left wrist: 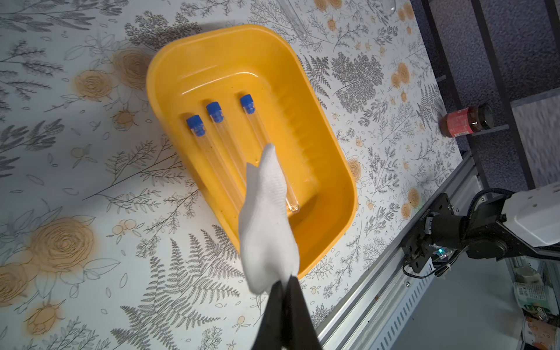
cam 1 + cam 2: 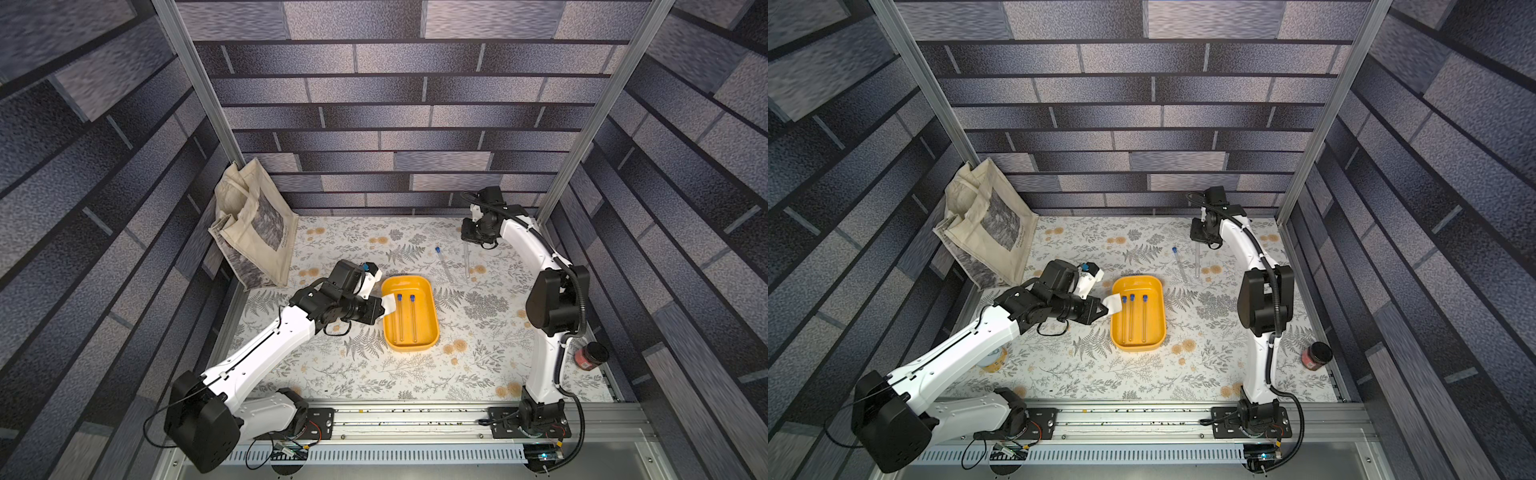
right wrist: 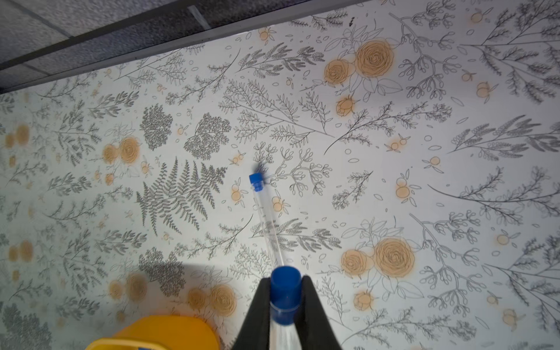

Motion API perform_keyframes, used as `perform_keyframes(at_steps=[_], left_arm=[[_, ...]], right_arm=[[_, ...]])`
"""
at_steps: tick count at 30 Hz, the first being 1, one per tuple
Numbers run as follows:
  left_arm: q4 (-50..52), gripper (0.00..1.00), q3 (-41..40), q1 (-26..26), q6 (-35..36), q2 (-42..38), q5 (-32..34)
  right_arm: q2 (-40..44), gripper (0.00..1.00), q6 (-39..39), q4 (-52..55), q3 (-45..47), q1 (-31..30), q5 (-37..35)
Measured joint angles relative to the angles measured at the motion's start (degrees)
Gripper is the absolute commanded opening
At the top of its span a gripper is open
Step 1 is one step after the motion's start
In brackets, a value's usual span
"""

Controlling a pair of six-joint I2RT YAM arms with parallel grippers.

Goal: Wipe the exteriors of test tubes
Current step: Pick up the test tube at the center of the board, then wipe the dirt from the test tube.

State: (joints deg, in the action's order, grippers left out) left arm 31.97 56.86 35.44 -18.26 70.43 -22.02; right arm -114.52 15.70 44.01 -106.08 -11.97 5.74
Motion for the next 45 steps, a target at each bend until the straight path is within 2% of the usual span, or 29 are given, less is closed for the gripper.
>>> perform_keyframes(at_steps=[10, 15, 19, 31, 45], left_arm=[[-7.8, 0.03, 4.4, 10.7, -1.6, 6.6, -0.2], [-11.2, 0.03, 3.9, 13.2, -2.0, 6.9, -0.2], [-14.6, 0.03, 1.4, 13.5, -3.2, 6.9, -0.6], [-20.7, 0.03, -0.7, 14.5, -4.5, 7.1, -5.0], [-18.0, 0.02, -0.1, 10.7, -4.7, 13.0, -3.0]], right_arm=[[21.6, 0.12, 4.7, -18.3, 27.9, -9.7, 7.8], [27.9, 0.12, 8.4, -28.4, 40.3, -11.5, 9.7], [30.2, 0.13, 10.6, -34.3, 46.1, -12.3, 9.7], [30.5, 0.13, 13.9, -40.1, 47.8, -14.4, 10.7], [30.8, 0.13, 13.8, -40.0, 47.8, -15.0, 10.7]])
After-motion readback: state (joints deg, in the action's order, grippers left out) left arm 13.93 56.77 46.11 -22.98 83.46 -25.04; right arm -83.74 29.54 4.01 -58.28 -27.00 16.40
